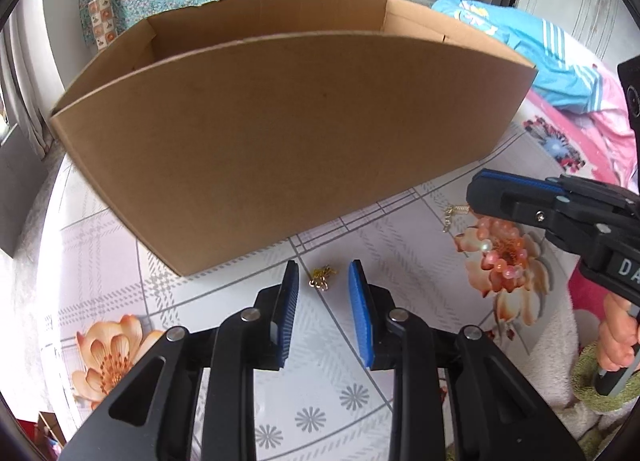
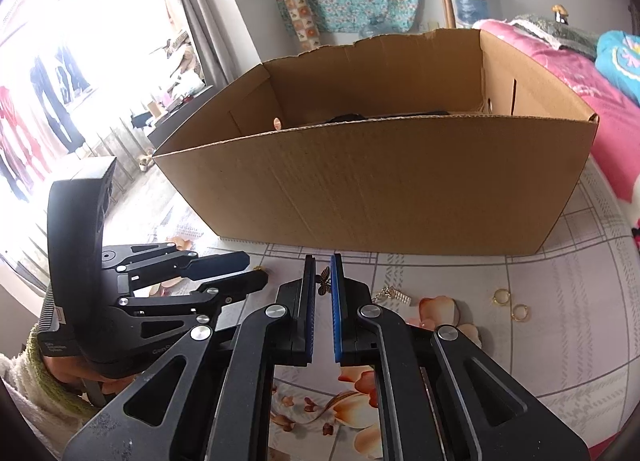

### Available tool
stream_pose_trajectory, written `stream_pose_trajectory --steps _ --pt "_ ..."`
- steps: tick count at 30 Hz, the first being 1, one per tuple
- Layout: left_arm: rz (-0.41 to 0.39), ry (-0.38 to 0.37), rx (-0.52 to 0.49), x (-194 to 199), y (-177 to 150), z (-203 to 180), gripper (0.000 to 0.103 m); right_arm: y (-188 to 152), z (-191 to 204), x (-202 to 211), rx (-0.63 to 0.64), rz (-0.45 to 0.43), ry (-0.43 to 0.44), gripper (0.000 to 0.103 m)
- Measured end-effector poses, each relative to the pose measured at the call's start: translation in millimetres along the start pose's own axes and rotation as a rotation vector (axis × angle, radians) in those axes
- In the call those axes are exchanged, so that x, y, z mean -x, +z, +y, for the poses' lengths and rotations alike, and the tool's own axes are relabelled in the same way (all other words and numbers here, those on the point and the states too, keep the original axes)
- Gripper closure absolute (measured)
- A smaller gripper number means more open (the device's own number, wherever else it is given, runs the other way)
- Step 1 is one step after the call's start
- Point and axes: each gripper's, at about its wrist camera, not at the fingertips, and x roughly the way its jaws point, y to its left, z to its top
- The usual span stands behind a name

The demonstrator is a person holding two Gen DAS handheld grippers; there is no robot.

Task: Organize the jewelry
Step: 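Carry both held charms into the box and open both tools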

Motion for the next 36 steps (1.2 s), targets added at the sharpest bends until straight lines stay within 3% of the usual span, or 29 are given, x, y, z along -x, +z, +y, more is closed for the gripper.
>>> stream_pose_trajectory --steps 3,7,16,22,27,30,34,36 --pt "-0.001 0.027 -0.032 -5 5 -7 0.080 0 -2 0 -0.007 -0.006 0.013 0.098" --pt "-0.003 0.052 -0.075 -8 5 -11 0.099 1 -7 0 -0.019 -0.014 0.023 0.098" --pt "-0.047 0.042 -0.114 11 6 -25 0.101 3 -13 12 -0.029 -0.043 0.028 0.098" --pt "-0.131 -0.048 -0.099 68 12 -23 0.101 9 -9 38 -0.029 -0.089 0.059 0.098" --pt "-0.234 -0.152 -0.116 111 39 -26 0.101 35 -4 63 0.003 -0.154 0.122 0.098" --pt "-0.271 -0.167 -0.135 117 64 -25 0.101 64 -5 68 0.043 -0.183 0.124 0.098" --pt "-0.208 -0.186 -0.089 86 109 -13 0.100 102 -22 47 0.015 -0.122 0.118 0.098" --pt "-0.163 -0.160 -0.057 64 131 -5 0.100 119 -31 30 0.004 -0.072 0.098 0.098"
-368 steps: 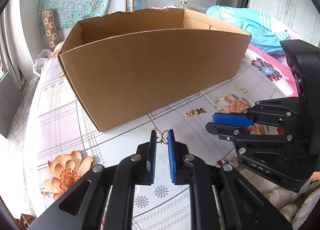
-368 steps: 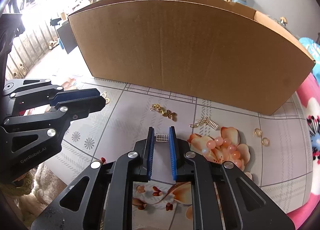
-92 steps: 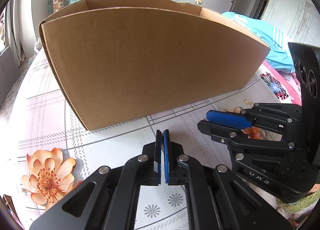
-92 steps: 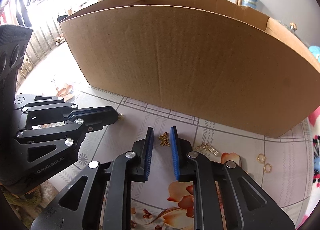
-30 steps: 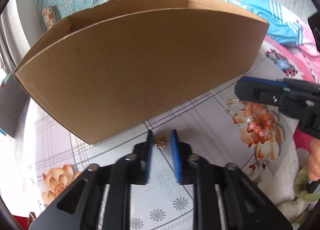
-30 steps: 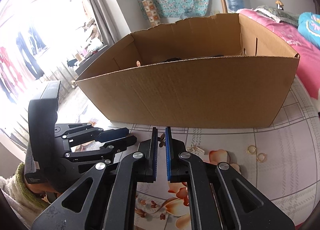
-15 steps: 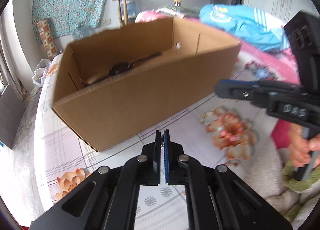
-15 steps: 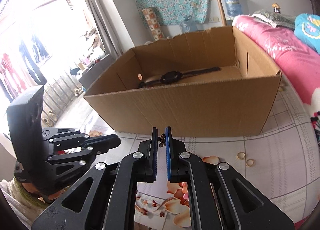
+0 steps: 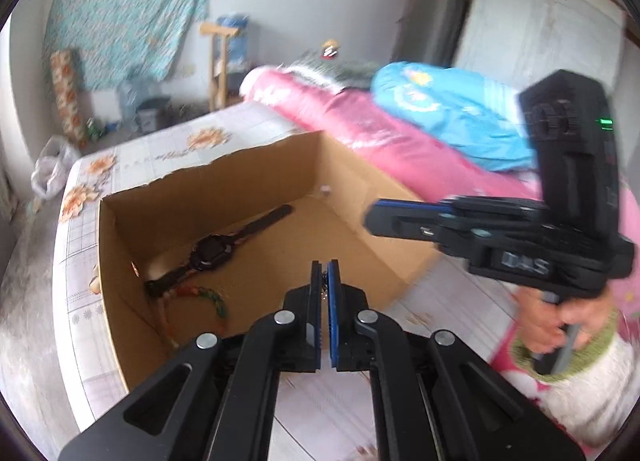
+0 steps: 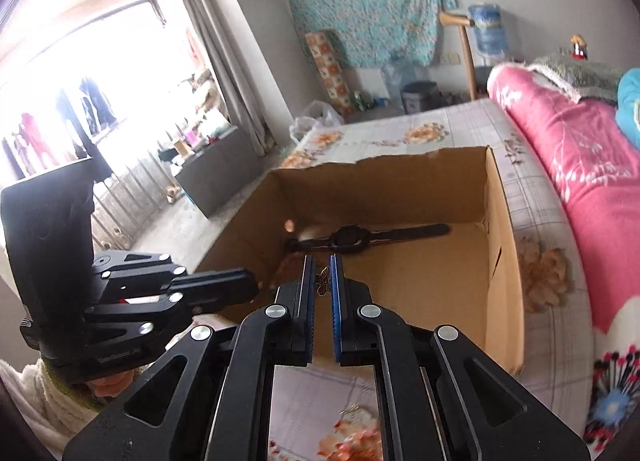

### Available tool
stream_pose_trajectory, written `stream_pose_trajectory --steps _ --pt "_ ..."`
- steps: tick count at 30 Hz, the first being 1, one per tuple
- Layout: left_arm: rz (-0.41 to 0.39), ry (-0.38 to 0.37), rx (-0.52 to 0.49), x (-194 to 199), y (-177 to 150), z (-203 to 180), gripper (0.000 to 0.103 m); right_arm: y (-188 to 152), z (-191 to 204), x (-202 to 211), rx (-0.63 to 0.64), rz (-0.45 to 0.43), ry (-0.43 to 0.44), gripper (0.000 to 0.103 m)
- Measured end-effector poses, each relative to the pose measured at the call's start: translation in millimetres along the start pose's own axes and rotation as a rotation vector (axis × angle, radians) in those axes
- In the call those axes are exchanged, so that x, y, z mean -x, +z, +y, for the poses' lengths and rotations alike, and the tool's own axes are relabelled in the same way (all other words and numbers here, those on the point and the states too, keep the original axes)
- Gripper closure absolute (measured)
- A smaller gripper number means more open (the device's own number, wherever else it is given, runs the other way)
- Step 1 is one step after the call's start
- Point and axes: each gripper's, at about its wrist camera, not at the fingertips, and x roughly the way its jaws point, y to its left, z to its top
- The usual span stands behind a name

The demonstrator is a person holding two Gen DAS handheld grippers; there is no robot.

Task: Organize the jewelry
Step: 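Carry both held charms into the box and open both tools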

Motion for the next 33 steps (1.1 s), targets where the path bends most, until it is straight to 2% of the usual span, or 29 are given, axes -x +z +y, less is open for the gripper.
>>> stream_pose_trajectory --steps 3,5,6,9,13,17,22,26,29,32,33 --pt "0.068 -0.021 0.075 -34 23 20 0.101 17 -15 -25 -0.025 0.065 -0.014 0.098" --pt "0.096 0.001 0.092 -51 32 25 0.101 23 -22 -38 -0.035 0.094 -0.034 0.097" --pt "0.108 0.012 0.095 -57 35 26 0.101 24 -27 -45 -0.044 0.108 -0.049 0.094" --pt "0.143 0.021 0.103 -72 39 28 0.099 28 -39 -51 -0.061 0.115 -0.065 0.093" --pt "0.140 0.012 0.118 -81 40 27 0.083 28 -44 -49 -0.065 0.102 -0.068 0.090" --pt "0.120 0.011 0.111 -82 44 25 0.076 27 -49 -45 -0.078 0.089 -0.070 0.090" --pt "0.087 0.022 0.094 -69 45 22 0.069 26 -46 -32 -0.078 0.058 -0.077 0.085" --pt "0.050 0.013 0.075 -43 39 15 0.056 22 -33 -9 -0.060 0.017 -0.064 0.078" --pt "0.008 0.006 0.048 -11 26 6 0.046 14 -17 16 -0.034 -0.029 -0.043 0.067" --pt "-0.043 -0.002 0.024 22 7 -3 0.029 -4 -1 50 -0.009 -0.089 -0.002 0.056" --pt "-0.059 -0.007 0.017 33 -2 -6 0.027 -11 4 61 -0.005 -0.106 0.012 0.053"
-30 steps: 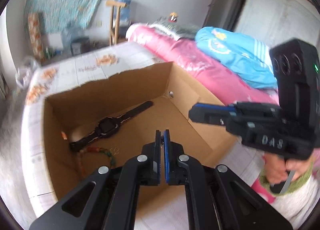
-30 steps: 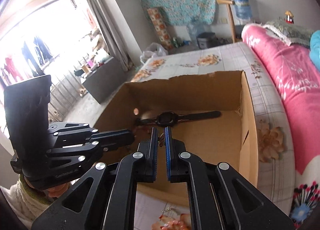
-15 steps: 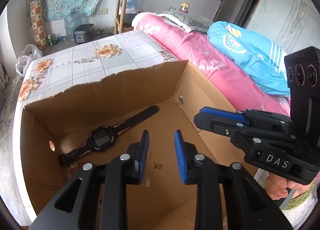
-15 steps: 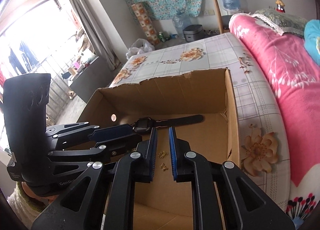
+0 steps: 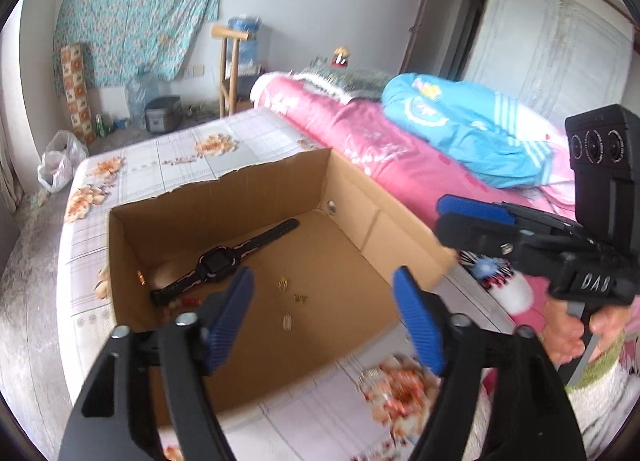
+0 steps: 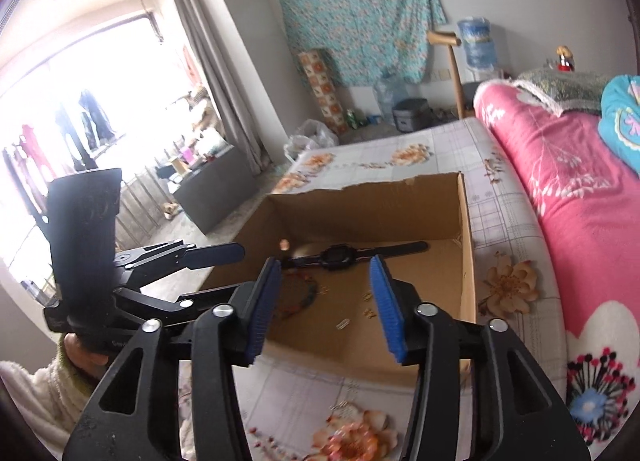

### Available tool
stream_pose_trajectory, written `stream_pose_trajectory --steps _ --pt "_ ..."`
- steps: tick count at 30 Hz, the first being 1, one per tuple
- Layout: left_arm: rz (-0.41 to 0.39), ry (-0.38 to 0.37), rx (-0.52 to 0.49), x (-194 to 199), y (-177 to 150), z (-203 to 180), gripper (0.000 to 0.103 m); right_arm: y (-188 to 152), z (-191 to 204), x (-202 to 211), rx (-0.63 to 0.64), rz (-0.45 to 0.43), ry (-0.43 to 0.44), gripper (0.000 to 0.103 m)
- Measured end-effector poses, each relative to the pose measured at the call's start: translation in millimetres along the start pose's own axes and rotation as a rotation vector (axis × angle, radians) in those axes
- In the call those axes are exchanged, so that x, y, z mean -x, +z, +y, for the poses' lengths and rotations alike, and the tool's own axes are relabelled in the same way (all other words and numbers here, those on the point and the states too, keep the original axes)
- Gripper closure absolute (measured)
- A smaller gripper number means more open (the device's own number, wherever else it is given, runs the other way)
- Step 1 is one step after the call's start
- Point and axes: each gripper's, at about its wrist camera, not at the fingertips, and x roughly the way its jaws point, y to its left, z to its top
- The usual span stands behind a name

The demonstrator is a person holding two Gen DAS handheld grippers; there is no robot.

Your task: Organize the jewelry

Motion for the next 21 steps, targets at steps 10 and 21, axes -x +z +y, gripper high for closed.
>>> stream_pose_trajectory --steps 10,21 --pt "0.069 0.002 0.061 24 -105 -8 0.007 -84 5 36 -0.088 0.026 -0.053 0.038" --pt "0.247 0.256 0.045 -64 -159 -1 0.006 -120 -14 -16 -0.167 0.219 -0.201 0.044"
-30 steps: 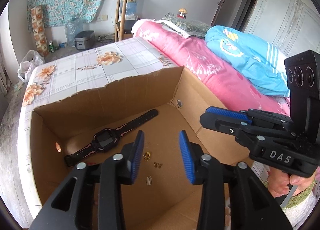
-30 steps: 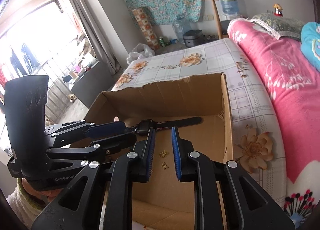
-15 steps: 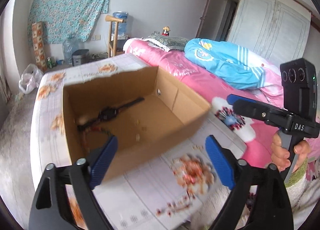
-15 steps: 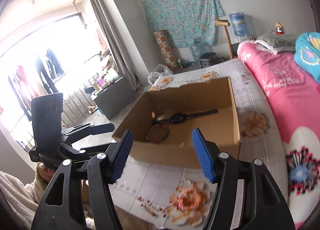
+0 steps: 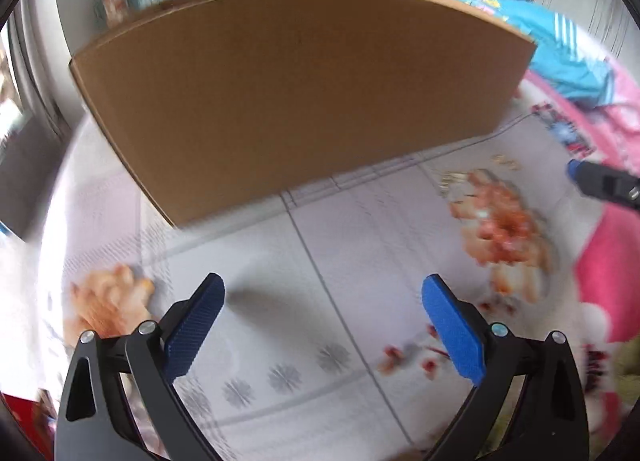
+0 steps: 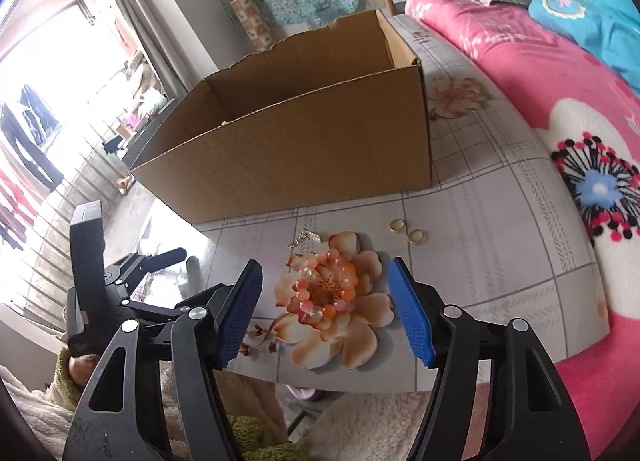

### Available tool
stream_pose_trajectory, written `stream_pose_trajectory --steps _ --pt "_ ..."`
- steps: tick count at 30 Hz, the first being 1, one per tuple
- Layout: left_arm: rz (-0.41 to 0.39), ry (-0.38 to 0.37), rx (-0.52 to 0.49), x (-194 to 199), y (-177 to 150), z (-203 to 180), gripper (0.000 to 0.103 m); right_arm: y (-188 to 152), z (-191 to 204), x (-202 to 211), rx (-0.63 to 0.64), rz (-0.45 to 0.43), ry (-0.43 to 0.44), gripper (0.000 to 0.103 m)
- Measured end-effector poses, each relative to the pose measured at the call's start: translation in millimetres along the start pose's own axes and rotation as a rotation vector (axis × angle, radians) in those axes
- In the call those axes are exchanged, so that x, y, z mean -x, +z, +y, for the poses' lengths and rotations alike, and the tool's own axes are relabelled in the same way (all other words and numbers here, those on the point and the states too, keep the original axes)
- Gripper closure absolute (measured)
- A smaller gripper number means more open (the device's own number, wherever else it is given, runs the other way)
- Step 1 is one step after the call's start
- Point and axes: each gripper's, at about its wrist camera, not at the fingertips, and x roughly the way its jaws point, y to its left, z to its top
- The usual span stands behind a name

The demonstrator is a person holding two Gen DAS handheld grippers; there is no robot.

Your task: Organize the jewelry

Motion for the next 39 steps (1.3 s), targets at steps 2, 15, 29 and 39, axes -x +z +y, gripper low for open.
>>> stream_pose_trajectory --steps 2,15,29,39 --pt "-0.005 0.008 -0.009 -6 1 -1 0.005 4 3 -7 0.010 0.001 -0.001 0.048" --pt "-0.047 0.006 -0.013 -9 -2 -3 0.005 21 18 -69 0.187 0.106 -0.052 0.083" --pt "-0.050 -0.003 -0.026 -8 -3 -2 0.005 32 34 -101 0.348 0.214 -0.066 0.097" --pt "-0.052 -0.008 -0.034 -5 -7 -1 0.005 25 66 -116 0.319 0.255 0.113 0.101"
